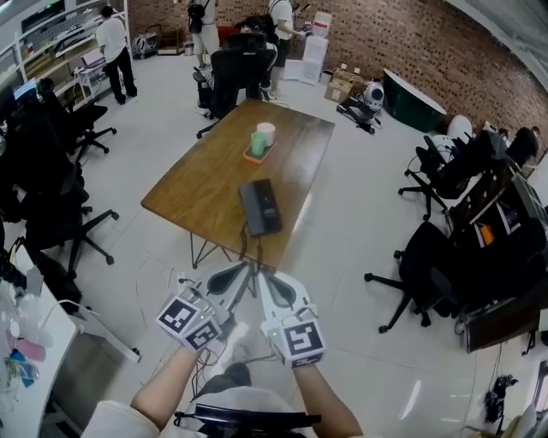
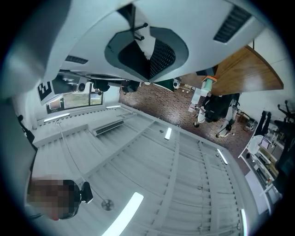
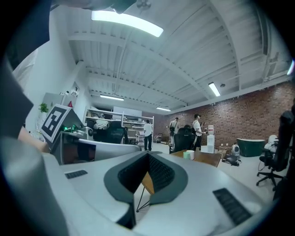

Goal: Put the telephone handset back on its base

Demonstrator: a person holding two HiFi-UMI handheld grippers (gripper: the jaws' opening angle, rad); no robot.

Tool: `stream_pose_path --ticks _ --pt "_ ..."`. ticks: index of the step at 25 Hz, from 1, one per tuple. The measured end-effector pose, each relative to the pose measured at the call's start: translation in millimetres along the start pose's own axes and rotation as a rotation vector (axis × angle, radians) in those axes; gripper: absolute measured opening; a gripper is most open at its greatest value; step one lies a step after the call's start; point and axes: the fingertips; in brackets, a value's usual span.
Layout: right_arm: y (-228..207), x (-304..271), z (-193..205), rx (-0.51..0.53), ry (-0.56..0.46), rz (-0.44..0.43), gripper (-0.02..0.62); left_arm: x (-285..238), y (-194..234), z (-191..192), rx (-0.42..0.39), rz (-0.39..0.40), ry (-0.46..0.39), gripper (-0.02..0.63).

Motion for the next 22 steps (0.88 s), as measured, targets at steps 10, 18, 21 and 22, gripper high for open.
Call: stream_pose_path --ticks 10,18,21,22 --pt "33.0 69.1 6.0 0.037 -0.016 0.003 0.002 51.3 -70.1 13.0 -0.040 -0.041 0.023 0.003" --pt "50.7 104.3 -5.6 0.007 -0.062 0.014 0.002 70.6 -104.9 5.4 -0.087 -0.065 0.012 0.003" --pt "54.0 114.0 -5.0 0.006 -0.067 0.012 0.002 73.9 -114.9 5.9 -0.102 -0.072 0.013 0.003" --pt "54.6 116.9 -4.7 0.007 -0.068 0.012 0.002 74.8 -117.8 6.3 -0.105 -0.074 0.012 0.003"
Point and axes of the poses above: the fingertips, and each gripper's own axes: x backward along the fingers, y to its left, z out of its underside, and after that the axes turned 1 degree about y, right-handed
